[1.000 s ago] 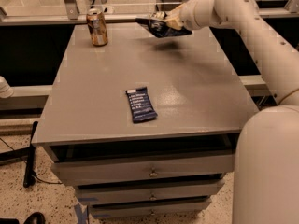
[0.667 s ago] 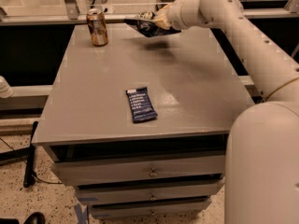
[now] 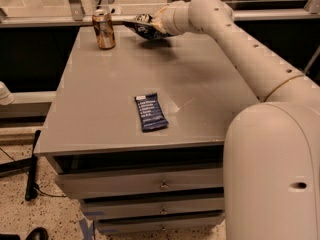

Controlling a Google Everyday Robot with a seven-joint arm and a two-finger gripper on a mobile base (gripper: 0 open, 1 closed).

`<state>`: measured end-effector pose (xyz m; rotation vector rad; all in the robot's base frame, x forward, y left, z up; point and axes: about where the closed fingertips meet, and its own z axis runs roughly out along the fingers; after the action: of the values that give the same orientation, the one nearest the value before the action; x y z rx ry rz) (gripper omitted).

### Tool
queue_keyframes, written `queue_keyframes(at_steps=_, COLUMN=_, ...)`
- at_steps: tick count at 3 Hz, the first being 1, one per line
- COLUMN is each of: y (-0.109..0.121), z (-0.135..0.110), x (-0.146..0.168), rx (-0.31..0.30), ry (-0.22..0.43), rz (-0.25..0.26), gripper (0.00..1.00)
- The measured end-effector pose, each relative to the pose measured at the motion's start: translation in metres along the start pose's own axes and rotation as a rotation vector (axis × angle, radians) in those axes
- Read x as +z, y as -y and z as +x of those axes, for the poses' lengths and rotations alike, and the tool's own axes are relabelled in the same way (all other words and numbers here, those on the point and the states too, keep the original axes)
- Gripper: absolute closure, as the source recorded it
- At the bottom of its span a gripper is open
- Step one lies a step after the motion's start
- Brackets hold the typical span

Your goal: Move blue chip bag near orange can

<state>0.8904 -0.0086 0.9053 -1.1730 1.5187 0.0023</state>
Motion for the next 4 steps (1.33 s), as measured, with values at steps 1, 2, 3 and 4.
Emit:
queue_keyframes(at_steps=1, y=-0.005, z=-0.009, x=0.010, rx=0.006, ry=0.016, rz=0.022, gripper=1.00)
queue_keyframes(at_steps=2, y=-0.018, z=-0.022, x=0.012, rx=0.014, ry=0.048, rz=0.017, gripper=1.00)
queue_keyframes(at_steps=3, y=-0.037, z=-0.037, x=0.012, rx=0.036, ry=0.084, rz=-0.009, gripper=0.82)
queue_keyframes(at_steps=4, y=-0.057, z=-0.045, x=0.014, rx=0.053, ry=0.099, rz=-0.043, gripper=0.59)
